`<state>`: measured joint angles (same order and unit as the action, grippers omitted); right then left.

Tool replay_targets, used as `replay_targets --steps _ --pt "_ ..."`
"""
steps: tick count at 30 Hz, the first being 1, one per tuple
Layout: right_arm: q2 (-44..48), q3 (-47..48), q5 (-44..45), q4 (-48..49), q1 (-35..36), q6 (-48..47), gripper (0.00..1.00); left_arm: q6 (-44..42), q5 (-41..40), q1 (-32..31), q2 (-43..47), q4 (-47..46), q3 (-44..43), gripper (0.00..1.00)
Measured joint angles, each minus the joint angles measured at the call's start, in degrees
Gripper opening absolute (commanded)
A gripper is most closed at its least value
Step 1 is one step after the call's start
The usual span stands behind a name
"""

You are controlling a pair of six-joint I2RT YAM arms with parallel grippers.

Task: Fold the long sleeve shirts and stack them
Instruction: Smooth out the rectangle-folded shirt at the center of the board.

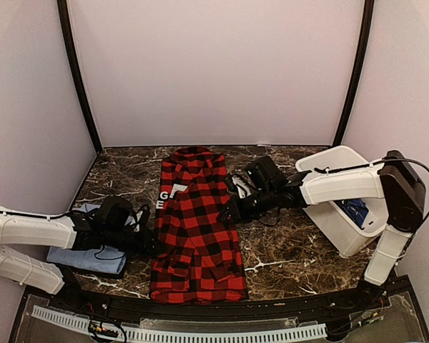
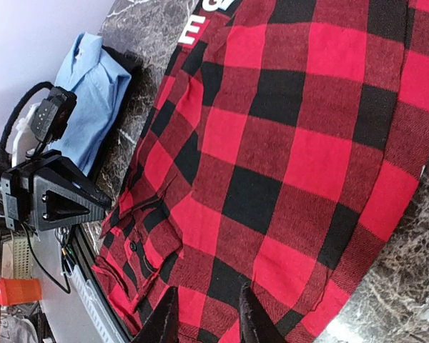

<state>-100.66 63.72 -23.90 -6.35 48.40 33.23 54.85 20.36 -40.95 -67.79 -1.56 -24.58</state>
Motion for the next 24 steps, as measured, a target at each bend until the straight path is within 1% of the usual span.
replay_targets --steps 9,13,18,21,24 --pt "2.3 -5.2 0.8 0.3 2.7 1.4 0.27 3.5 0.6 -3.6 -0.5 -1.0 3.8 0.18" --pt "2.9 -6.1 1.2 0.4 5.0 1.9 0.26 4.4 0.9 -3.9 -1.9 -2.3 5.8 0.18" --pt "3.0 -8.4 1.3 0.6 7.7 2.9 0.27 4.5 1.5 -4.2 -3.1 -4.2 5.9 0.17" --pt "4.1 -10.6 1.5 0.4 8.7 3.7 0.27 4.5 1.5 -4.4 -2.2 -3.2 5.9 0.18" --pt "6.5 -13.4 1.7 0.6 9.5 4.9 0.27 4.5 1.4 -4.6 1.0 1.0 5.9 0.19"
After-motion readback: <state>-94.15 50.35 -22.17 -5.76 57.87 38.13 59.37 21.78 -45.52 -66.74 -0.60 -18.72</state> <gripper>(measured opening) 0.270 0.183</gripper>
